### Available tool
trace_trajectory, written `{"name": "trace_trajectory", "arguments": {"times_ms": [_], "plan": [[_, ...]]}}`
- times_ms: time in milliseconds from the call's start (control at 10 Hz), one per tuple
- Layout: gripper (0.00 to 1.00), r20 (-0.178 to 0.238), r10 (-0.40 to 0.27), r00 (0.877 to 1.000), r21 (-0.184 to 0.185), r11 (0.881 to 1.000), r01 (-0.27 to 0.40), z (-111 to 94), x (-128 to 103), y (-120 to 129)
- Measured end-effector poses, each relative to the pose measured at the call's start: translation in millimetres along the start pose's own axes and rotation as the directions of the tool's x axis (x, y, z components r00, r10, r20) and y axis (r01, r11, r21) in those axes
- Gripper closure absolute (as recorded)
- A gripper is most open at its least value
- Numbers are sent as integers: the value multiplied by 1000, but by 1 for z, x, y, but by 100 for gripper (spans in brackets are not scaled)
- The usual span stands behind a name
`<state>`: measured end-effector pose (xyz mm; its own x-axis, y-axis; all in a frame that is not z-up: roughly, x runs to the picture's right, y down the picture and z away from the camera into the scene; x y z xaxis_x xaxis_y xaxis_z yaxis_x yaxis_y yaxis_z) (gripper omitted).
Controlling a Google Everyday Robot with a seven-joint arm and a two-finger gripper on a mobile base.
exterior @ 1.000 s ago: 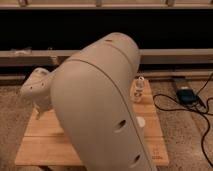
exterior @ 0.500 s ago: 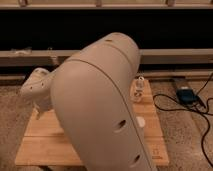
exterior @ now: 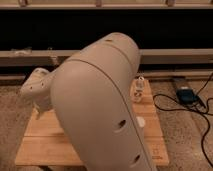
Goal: Place the ceramic cup over the eraser
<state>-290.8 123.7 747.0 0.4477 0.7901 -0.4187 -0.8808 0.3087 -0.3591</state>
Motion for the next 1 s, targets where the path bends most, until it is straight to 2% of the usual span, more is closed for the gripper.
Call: {"name": "trace_trajectory", "arguments": {"times_ms": [300,500,600,800,1000], "plan": [[20,-2,1,1000,-3,1000,-1,1,-1,-1],[20,-27,29,999,3,1000,-29,8,0,-22],[20,-39,49,998,6,999,-49,11,-1,-40],[20,-58,113,992,17,993,-113,14,-4,-97],[20,-58,195,979,46,980,-192,3,8,-161]]}}
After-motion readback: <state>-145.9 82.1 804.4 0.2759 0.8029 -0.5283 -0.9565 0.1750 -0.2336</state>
